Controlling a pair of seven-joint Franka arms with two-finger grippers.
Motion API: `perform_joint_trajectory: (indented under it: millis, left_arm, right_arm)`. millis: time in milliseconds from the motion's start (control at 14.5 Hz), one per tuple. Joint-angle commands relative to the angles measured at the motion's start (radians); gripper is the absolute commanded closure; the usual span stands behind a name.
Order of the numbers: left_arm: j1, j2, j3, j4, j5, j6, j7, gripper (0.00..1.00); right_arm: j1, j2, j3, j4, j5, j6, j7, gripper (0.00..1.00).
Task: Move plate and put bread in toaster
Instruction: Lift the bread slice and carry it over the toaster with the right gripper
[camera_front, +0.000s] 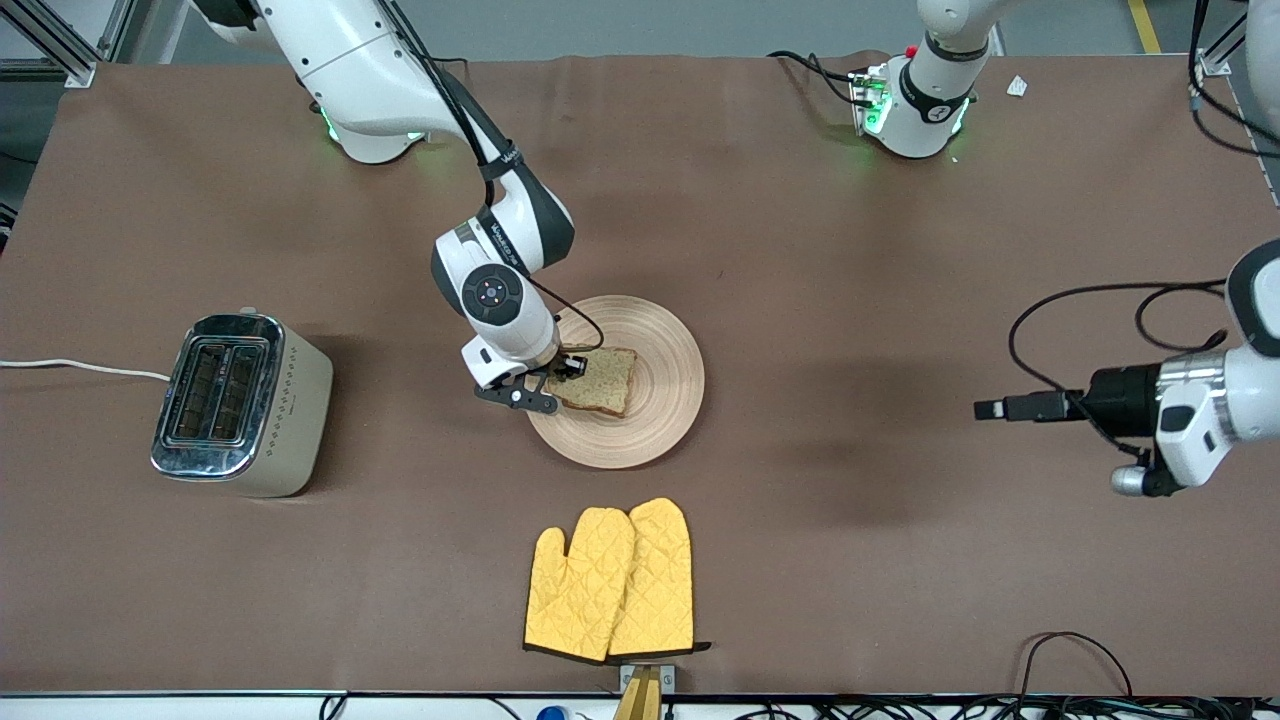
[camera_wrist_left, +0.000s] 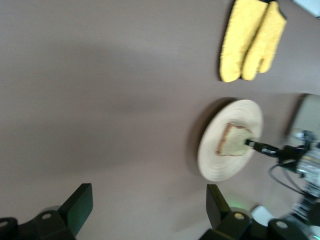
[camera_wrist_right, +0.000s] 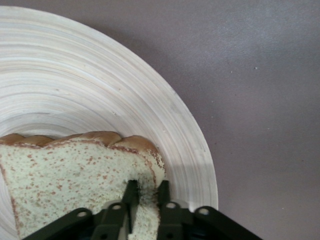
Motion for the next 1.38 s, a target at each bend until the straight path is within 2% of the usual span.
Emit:
perform_joint_trajectory:
  millis: [0,138,275,413,550,757,1032,1101,1169,1307]
  left_arm:
    - [-0.007,-0.153,0.009,-0.025,0.123,-0.067,-0.043,0.0]
    - [-0.01,-0.22,0.004,-0.024,0.229,-0.101,-0.034,0.0]
    - [-0.01,-0.248,-0.045,-0.019,0.326,-0.154,-0.032,0.0]
    - [-0.01,-0.257,-0.092,0.036,0.43,-0.226,-0.032,0.0]
    - [-0.007,-0.259,-0.111,0.051,0.47,-0.253,-0.028,0.0]
    - [-0.005,-0.262,-0.109,0.08,0.472,-0.256,0.027,0.0]
    - [-0.013,-0.321,-0.103,0.08,0.468,-0.286,0.035,0.0]
    - [-0.03,-0.345,-0.091,0.077,0.452,-0.285,0.035,0.0]
    - [-0.101,-0.371,-0.018,0.073,0.448,-0.286,0.033,0.0]
    - [-0.313,-0.418,0.222,0.051,0.44,-0.291,0.036,0.0]
  right_arm:
    - [0.005,0.0,-0.009,-0.006,0.0,-0.001,0.017,0.99]
    - [-0.001,-0.022,-0.013,0.013,0.0,-0.05,0.011,1.0]
    - [-0.018,-0.06,-0.023,0.085,-0.014,-0.211,0.012,1.0]
    - [-0.02,-0.083,-0.058,0.158,-0.026,-0.315,0.005,1.0]
    - [-0.02,-0.092,-0.096,0.244,-0.063,-0.45,-0.024,1.0]
    - [-0.03,-0.092,-0.136,0.382,-0.213,-0.666,-0.15,1.0]
    - [-0.093,-0.098,-0.142,0.461,-0.402,-0.825,-0.427,1.0]
    - [-0.099,-0.098,-0.151,0.462,-0.46,-0.849,-0.495,1.0]
    - [-0.099,-0.101,-0.165,0.462,-0.518,-0.879,-0.562,0.99]
    - [-0.101,-0.112,-0.19,0.462,-0.597,-0.934,-0.604,0.99]
